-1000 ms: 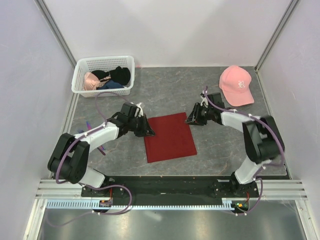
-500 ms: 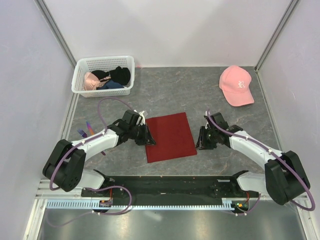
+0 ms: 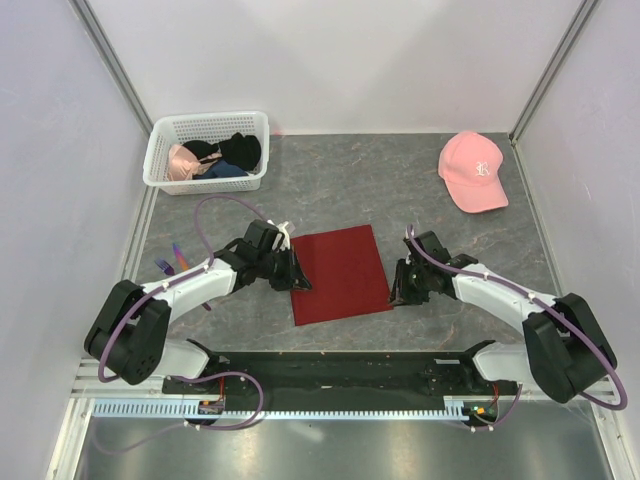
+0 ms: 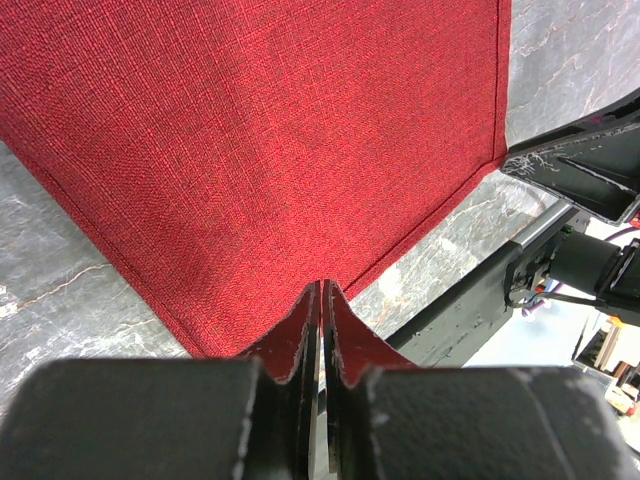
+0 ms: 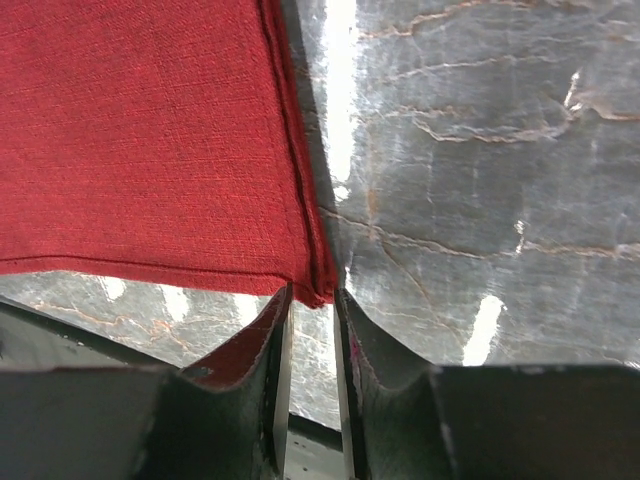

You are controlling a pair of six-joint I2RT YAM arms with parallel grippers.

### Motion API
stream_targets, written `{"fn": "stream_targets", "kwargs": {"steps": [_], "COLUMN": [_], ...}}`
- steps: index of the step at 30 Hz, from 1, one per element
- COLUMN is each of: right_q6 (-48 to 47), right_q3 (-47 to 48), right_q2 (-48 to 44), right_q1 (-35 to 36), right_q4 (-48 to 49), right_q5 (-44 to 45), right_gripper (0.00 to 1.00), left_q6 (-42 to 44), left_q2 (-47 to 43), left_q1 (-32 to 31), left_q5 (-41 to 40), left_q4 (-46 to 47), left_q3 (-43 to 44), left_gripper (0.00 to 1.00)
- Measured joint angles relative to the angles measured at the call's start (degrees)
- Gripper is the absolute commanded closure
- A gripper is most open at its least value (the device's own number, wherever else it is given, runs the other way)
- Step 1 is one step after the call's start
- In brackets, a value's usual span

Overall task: Fold the napkin into a case and place the utensils inside
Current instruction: Pick up the top corner of the square-folded napkin from the center of the board.

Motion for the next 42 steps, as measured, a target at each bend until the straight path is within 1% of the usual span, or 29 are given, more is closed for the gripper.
{"fn": "stream_targets", "kwargs": {"steps": [7,8,9,10,14,20,22,23,26,27,32,34,36,38,39,40,41,42], "right_q6": [0.6,0.7,0.7,0.8,1.1,1.0,1.0,0.9,0.8,0.8,0.8,0.9,0.8,0.9,0.9,1.0,1.1,1.2], "right_q3": [0.0,0.0,0.0,0.0,0.0,1.6,2.1,2.3,2.4,2.4,3.2,3.2,3.1,3.0,3.0,2.8,2.7,2.6], "right_q2": [0.9,0.9,0.9,0.9,0.0,-2.8,-2.9,-2.9,-2.8,-2.8,-2.2,-1.9,-1.8,-1.8,-1.8,-1.7,-1.5,-1.4], "right_q1": [0.5,0.6,0.6,0.7,1.2,2.1,2.2,2.2,2.4,2.4,2.4,2.5,2.5,2.5,2.5,2.5,2.5,2.5], "right_q4": [1.4,1.4,1.4,1.3,0.4,-2.8,-3.2,-3.3,-3.3,-3.2,-3.0,-2.9,-2.8,-2.5,-2.3,-2.1,-1.9,-1.7], "right_q5": [-0.6,-0.6,-0.6,-0.6,-0.5,0.1,0.1,0.0,-0.5,-0.7,-1.1,-1.1,-1.3,-1.4,-1.5,-1.6,-1.8,-1.9], "right_gripper": [0.81,0.83,0.90,0.93,0.94,0.91,0.99,1.00,0.99,0.88,0.75,0.75,0.79,0.81,0.86,0.88,0.89,0.88], "left_q6": [0.0,0.0,0.0,0.0,0.0,0.0,0.0,0.0,0.0,0.0,0.0,0.0,0.0,0.0,0.0,0.0,0.0,0.0], "left_q2": [0.0,0.0,0.0,0.0,0.0,0.0,0.1,0.1,0.1,0.1,0.1,0.1,0.1,0.1,0.1,0.1,0.1,0.1], "left_q1": [0.0,0.0,0.0,0.0,0.0,0.0,0.0,0.0,0.0,0.0,0.0,0.0,0.0,0.0,0.0,0.0,0.0,0.0], "left_q5": [0.0,0.0,0.0,0.0,0.0,0.0,0.0,0.0,0.0,0.0,0.0,0.0,0.0,0.0,0.0,0.0,0.0,0.0], "left_q4": [-0.1,0.0,0.0,0.0,0.0,0.2,0.3,0.4,0.4,0.4,0.4,0.4,0.4,0.4,0.4,0.5,0.4,0.4], "left_q3": [-0.6,-0.6,-0.6,-0.6,-0.7,-1.7,-2.0,-2.1,-2.4,-2.6,-3.5,-3.5,-3.5,-3.5,-3.5,-3.5,-3.5,-3.5], "left_gripper": [0.92,0.92,0.92,0.92,0.91,0.91,0.91,0.91,0.91,0.91,0.91,0.91,0.91,0.91,0.91,0.91,0.91,0.91]}}
